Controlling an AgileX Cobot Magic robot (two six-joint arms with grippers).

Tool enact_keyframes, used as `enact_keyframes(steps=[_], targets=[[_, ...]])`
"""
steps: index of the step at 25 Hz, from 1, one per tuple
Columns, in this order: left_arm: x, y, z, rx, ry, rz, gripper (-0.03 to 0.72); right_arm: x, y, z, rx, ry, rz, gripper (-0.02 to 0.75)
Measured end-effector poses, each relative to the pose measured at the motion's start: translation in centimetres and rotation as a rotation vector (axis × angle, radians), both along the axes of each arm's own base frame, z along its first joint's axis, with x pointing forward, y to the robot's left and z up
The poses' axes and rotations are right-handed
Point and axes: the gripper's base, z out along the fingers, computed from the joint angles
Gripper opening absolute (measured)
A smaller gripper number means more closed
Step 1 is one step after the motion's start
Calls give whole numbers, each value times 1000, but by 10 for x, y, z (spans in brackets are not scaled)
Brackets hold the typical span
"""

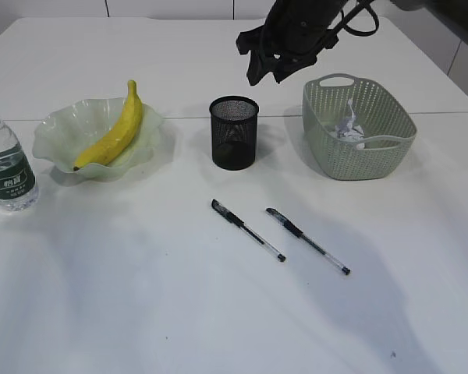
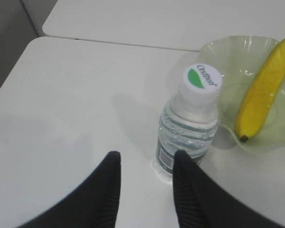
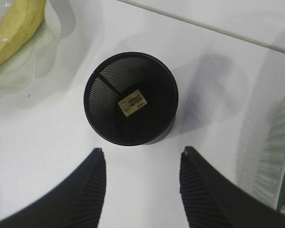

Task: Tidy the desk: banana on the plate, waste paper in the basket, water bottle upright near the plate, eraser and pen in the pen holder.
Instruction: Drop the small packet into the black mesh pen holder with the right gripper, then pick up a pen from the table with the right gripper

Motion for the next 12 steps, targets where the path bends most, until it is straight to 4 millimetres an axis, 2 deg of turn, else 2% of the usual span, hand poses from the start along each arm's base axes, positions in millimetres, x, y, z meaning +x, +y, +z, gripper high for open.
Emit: enact_keyframes(steps=[4,12], targets=[[0,0,0,4,1,-1,254,-1,-2,3,-21,-13,11,382],[-1,1,0,25,11,3,254,-2,-4,-31,-75,95,11,382]])
